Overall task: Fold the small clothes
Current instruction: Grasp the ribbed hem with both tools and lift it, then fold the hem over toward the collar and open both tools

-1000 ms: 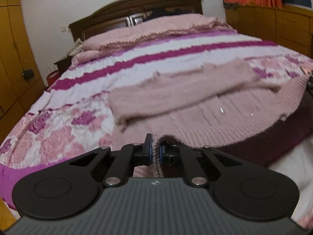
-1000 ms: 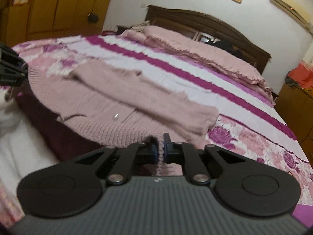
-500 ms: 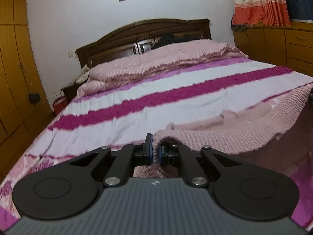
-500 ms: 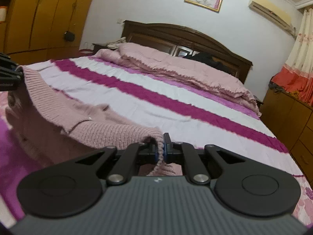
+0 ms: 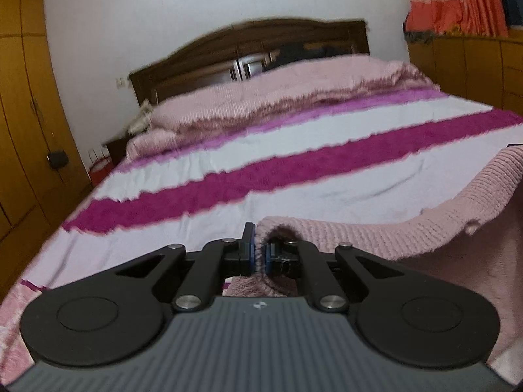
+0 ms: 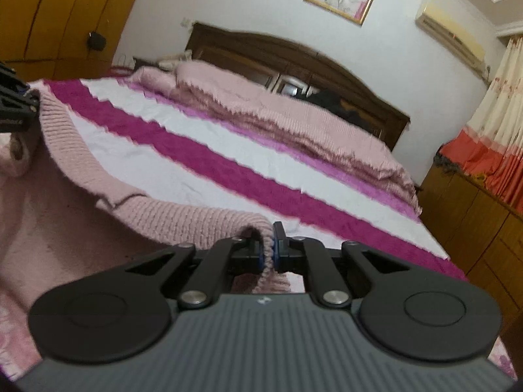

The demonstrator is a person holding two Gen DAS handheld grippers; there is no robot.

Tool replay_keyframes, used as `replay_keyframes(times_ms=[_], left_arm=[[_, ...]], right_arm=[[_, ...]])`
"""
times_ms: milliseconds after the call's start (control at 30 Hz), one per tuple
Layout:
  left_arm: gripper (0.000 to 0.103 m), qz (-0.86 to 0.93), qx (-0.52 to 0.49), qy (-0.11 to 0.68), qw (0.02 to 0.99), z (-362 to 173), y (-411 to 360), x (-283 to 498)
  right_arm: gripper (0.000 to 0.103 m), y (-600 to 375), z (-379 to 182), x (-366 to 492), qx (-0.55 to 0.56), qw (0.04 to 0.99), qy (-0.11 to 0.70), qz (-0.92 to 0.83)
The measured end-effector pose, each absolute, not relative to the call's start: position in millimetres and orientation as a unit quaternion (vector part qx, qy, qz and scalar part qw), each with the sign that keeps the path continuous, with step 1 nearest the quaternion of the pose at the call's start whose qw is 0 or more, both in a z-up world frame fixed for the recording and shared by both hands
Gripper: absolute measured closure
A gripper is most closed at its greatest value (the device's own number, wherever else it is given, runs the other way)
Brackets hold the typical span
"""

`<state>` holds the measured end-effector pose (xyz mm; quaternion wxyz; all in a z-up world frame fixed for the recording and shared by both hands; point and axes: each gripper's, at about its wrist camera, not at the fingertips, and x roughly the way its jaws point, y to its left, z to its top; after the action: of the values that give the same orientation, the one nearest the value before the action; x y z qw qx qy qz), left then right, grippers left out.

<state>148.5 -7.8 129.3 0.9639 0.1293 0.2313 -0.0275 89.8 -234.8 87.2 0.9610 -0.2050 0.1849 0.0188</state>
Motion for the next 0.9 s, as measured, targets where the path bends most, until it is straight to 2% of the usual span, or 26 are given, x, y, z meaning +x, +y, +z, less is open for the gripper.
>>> replay_keyframes(times_ms=[267,467,567,633,667,700,733,767,900], left_arm=[[0.097,-0.018,0.147,0.309,0.940,49.5,-2.3,204.6],[0.095,-0.019,0.142,0.326,0.934,31.3,2.9,211.0],[0.085,-0.023,0.146,0.335,0.931,39.3,3.6,206.5],[0.071,-0.028,0.144,0.334,0.931,48.8,6.4,197.8],[0.065,-0.032,0.142,0.332,0.932,53.4,8.6,192.7],[0.051,-0.037,0.140,0.330,0.933,59.3,9.6,184.6],[0.039,-0.043,0.135,0.326,0.935,64.7,11.7,176.0],[0.036,-0.049,0.129,0.320,0.937,68.7,14.1,167.7],[0.032,-0.064,0.111,0.314,0.941,79.3,18.8,136.2]], right_arm=[[0.094,-231.6,30.6,136.9,-0.206,0.943,0.261,0.033],[0.092,-231.3,12.6,143.7,-0.190,0.940,0.280,0.032],[0.090,-232.8,20.8,136.8,-0.188,0.941,0.280,0.036],[0.075,-238.7,30.2,130.9,-0.172,0.945,0.275,0.036],[0.060,-241.8,35.0,126.2,-0.162,0.949,0.269,0.036],[0.047,-245.8,41.1,120.4,-0.149,0.953,0.261,0.038],[0.043,-249.5,45.4,115.1,-0.140,0.956,0.254,0.040],[0.042,-253.5,50.5,108.0,-0.130,0.959,0.248,0.043],[0.042,-267.1,61.6,85.2,-0.104,0.966,0.235,0.040]])
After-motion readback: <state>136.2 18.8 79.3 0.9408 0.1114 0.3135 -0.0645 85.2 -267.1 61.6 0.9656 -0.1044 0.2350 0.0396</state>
